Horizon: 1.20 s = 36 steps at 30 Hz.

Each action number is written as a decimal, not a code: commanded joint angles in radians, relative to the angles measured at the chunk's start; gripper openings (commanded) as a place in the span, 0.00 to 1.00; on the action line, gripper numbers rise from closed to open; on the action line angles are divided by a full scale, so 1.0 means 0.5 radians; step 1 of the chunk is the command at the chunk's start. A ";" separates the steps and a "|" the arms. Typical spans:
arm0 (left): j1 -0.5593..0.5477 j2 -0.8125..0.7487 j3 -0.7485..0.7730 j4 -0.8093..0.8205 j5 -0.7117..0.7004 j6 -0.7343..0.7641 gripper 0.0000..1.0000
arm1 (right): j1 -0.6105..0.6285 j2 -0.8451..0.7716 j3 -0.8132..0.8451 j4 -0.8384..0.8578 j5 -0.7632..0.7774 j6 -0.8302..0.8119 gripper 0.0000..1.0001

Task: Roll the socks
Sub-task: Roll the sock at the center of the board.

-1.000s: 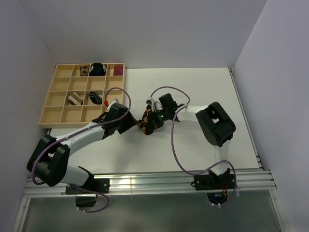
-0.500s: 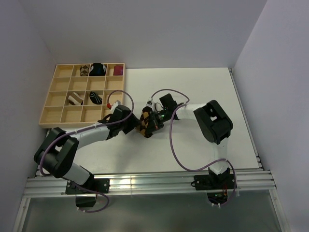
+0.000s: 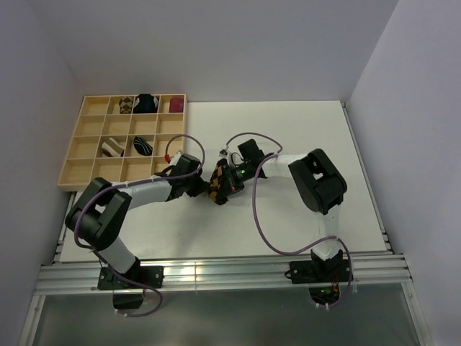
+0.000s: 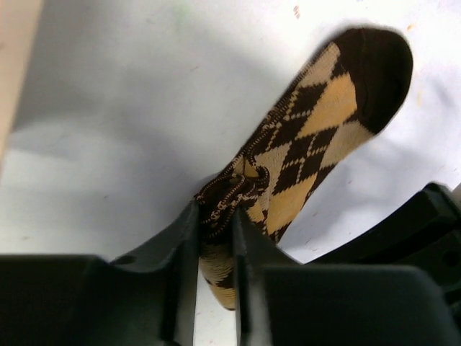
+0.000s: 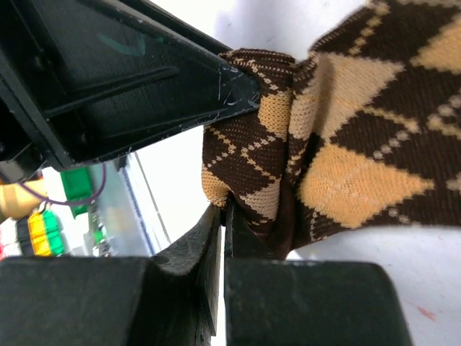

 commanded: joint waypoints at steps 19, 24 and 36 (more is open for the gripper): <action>0.059 0.393 0.688 -1.020 0.140 0.709 0.00 | 0.832 -1.011 -0.598 0.429 2.206 -0.690 0.70; 0.084 0.430 0.747 -1.063 0.189 0.788 0.00 | 1.059 -0.827 -0.488 0.444 2.575 -0.862 0.70; 0.081 0.470 0.756 -1.060 0.256 0.825 0.00 | 1.280 -0.419 -0.371 0.609 2.961 -1.096 0.70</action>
